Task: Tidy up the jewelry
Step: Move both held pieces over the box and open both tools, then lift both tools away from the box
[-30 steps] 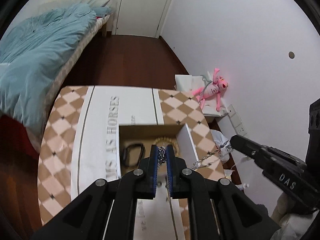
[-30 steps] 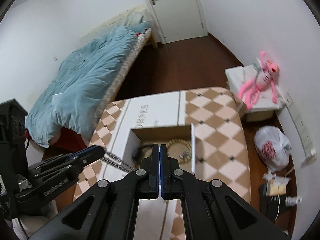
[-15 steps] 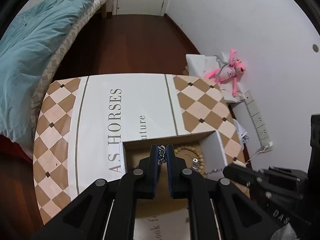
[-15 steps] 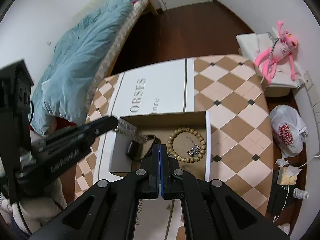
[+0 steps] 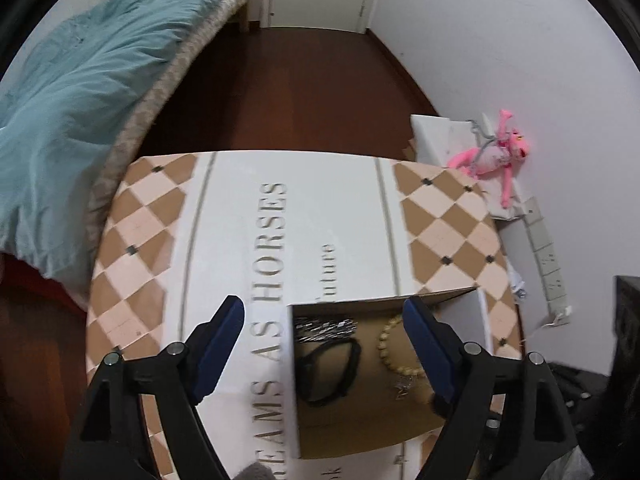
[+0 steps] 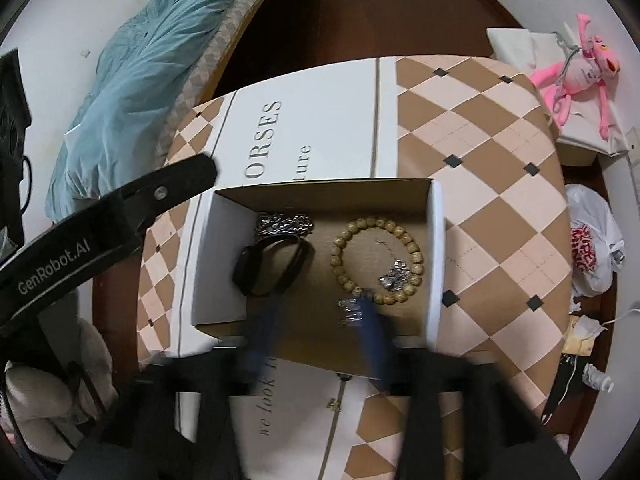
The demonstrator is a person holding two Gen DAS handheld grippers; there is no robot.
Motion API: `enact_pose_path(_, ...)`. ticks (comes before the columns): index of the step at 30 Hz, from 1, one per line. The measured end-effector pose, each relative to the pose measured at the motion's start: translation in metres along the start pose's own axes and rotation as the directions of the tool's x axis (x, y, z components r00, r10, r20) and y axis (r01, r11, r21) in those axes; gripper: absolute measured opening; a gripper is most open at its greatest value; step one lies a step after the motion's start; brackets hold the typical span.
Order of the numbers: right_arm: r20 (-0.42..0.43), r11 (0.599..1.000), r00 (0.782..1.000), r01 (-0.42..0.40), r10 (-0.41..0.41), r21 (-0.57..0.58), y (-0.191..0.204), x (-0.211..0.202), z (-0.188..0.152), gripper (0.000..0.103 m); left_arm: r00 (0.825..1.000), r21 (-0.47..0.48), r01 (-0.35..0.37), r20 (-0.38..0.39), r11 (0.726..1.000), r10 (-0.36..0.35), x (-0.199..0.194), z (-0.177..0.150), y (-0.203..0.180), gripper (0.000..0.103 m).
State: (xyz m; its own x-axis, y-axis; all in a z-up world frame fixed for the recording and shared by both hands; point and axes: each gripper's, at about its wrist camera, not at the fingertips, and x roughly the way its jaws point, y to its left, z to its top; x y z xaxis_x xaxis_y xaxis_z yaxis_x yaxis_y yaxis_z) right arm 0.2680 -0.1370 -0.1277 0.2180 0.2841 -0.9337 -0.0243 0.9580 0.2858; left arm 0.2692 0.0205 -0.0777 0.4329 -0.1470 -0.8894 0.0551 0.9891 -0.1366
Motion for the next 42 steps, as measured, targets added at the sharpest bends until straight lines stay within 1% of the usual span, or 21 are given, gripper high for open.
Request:
enact_pose_path(1,0.012,1.0,1.0,0.027,-0.027,-0.011,0.0,-0.002,-0.002,0.063,1.0,0.001,-0.02,0.004,1.0,0.02,0.0,-0.002,0.001,0.09)
enact_pose_path(2,0.022,0.999,0.999,0.05,-0.05,-0.015,0.0,-0.004,-0.004,0.063,0.999,0.001,-0.042,0.008,0.999,0.042,0.0,-0.005,0.003,0.099)
enact_pose_path(3,0.03,0.997,0.997,0.075,-0.074,-0.022,0.0,-0.005,-0.006,0.068,0.998,0.0,-0.061,0.015,0.998,0.061,-0.001,-0.01,0.005,0.099)
enact_pose_path(4,0.043,0.993,0.993,0.115,-0.114,-0.032,0.001,-0.006,-0.008,0.08,0.997,0.001,-0.076,0.022,0.997,0.076,-0.002,-0.015,0.006,0.099)
enact_pose_path(6,0.067,0.985,0.984,0.17,-0.167,-0.041,0.0,-0.008,-0.012,0.092,0.994,0.004,-0.101,0.035,0.995,0.101,-0.003,-0.022,0.008,0.1)
enact_pose_path(7,0.078,0.976,0.974,0.216,-0.212,-0.042,-0.001,-0.009,-0.015,0.093,0.993,0.005,-0.115,0.04,0.993,0.115,-0.003,-0.027,0.008,0.1)
enact_pose_path(8,0.084,0.97,0.968,0.241,-0.236,-0.043,-0.002,-0.008,-0.016,0.093,0.991,0.011,-0.128,0.045,0.992,0.127,-0.002,-0.032,0.007,0.1)
enact_pose_path(10,0.098,0.952,0.95,0.302,-0.297,-0.041,-0.004,-0.007,-0.021,0.096,0.988,0.01,-0.145,0.047,0.989,0.144,-0.001,-0.041,0.008,0.1)
enact_pose_path(12,0.105,0.944,0.94,0.329,-0.324,-0.034,-0.008,-0.006,-0.025,0.098,0.986,0.008,-0.159,0.05,0.987,0.159,-0.002,-0.049,0.009,0.101)
enact_pose_path(14,0.109,0.94,0.936,0.339,-0.335,-0.021,-0.012,-0.005,-0.029,0.098,0.984,0.009,-0.172,0.052,0.985,0.171,-0.001,-0.056,0.008,0.102)
enact_pose_path(20,0.118,0.934,0.928,0.356,-0.353,-0.004,-0.015,-0.004,-0.039,0.098,0.984,0.01,-0.172,0.043,0.985,0.172,-0.003,-0.072,0.003,0.102)
enact_pose_path(25,0.156,0.931,0.919,0.366,-0.362,0.005,-0.011,-0.019,-0.051,0.098,0.984,0.008,-0.17,0.061,0.985,0.17,-0.015,-0.084,-0.003,0.102)
enact_pose_path(31,0.226,0.923,0.898,0.383,-0.378,0.026,-0.004,-0.046,-0.068,0.098,0.975,0.004,-0.191,0.118,0.982,0.189,-0.041,-0.095,-0.009,0.102)
enact_pose_path(38,0.318,0.922,0.869,0.384,-0.379,0.05,0.008,-0.087,-0.087,0.098,0.967,-0.018,-0.187,0.172,0.982,0.187,-0.077,-0.103,-0.016,0.102)
enact_pose_path(42,0.373,0.921,0.847,0.385,-0.378,0.059,0.016,-0.113,-0.097,0.098,0.964,-0.016,-0.169,0.205,0.985,0.169,-0.099,-0.107,-0.022,0.102)
